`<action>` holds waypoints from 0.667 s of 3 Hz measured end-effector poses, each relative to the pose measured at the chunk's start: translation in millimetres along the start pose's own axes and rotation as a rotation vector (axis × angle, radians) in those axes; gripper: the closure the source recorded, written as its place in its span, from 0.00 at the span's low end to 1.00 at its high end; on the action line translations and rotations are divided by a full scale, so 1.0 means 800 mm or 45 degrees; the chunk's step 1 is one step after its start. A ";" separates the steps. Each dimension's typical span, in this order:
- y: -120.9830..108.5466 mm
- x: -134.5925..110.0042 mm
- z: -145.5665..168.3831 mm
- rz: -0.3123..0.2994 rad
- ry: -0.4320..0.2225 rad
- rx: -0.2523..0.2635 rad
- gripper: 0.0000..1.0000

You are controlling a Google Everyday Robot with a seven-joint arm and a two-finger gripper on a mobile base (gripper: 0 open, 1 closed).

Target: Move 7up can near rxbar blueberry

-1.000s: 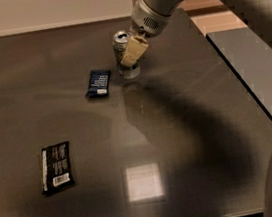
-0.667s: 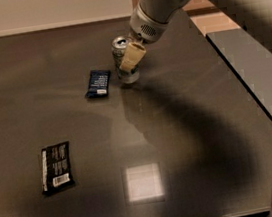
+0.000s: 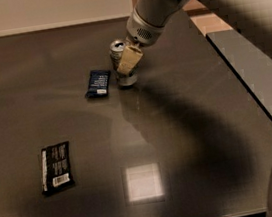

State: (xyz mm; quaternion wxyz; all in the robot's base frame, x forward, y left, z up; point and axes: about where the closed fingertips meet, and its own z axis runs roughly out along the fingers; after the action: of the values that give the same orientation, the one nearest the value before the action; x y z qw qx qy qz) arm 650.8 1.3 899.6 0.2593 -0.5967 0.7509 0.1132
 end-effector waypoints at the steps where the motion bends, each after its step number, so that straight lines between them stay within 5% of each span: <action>1: -0.001 -0.002 0.004 0.006 0.007 -0.025 0.36; 2: -0.003 -0.001 0.008 0.027 0.001 -0.063 0.13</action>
Offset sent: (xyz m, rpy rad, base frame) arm 0.0064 0.0018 -0.0049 0.0340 0.0893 0.0066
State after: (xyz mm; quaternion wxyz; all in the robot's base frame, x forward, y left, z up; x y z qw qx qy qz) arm 654.6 4.8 894.8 0.2429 -0.5950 0.7542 0.1344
